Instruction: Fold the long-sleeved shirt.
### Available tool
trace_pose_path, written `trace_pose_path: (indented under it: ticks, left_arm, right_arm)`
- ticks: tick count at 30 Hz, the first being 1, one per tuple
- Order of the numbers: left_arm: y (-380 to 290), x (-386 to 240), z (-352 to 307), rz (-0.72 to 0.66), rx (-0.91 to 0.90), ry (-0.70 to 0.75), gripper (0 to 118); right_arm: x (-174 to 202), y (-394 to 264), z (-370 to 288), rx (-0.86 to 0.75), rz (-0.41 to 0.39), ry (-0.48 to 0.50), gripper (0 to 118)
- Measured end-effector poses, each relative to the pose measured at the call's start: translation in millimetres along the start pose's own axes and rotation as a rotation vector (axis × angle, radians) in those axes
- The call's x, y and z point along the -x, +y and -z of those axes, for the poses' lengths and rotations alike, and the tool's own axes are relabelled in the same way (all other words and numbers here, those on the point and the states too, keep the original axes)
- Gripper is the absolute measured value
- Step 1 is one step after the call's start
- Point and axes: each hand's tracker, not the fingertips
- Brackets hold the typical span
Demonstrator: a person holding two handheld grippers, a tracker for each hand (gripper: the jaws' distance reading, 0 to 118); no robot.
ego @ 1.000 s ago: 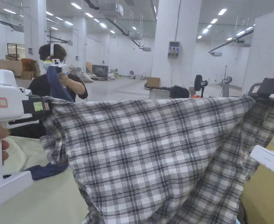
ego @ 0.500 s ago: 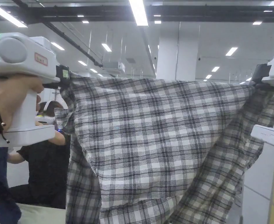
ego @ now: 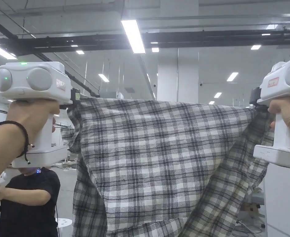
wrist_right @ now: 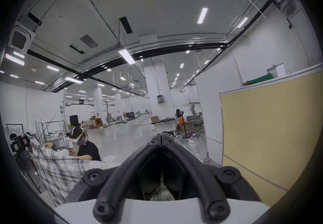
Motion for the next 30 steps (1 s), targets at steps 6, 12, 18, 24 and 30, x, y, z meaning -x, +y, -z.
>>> trace_pose_path:
  ticks: [6,12,18,24,30]
  left_arm:
    - [-54,-12,58,0.017,0.027,-0.011,1]
    - [-151,-11,99,0.015,0.176,-0.017,1]
    - [-302,-3,114,-0.046,0.421,-0.004,1]
    - [-391,4,91,-0.055,0.579,0.007,1]
    - [-407,16,12,-0.116,0.656,0.018,1]
  right_arm:
    - [-18,-59,59,0.04,0.014,-0.027,0]
    - [-41,-153,99,0.168,0.009,-0.023,0]
    - [-60,-288,113,0.386,-0.012,-0.06,0]
    - [-82,-369,102,0.512,0.037,-0.06,0]
    - [-96,-384,26,0.559,0.094,-0.011,0]
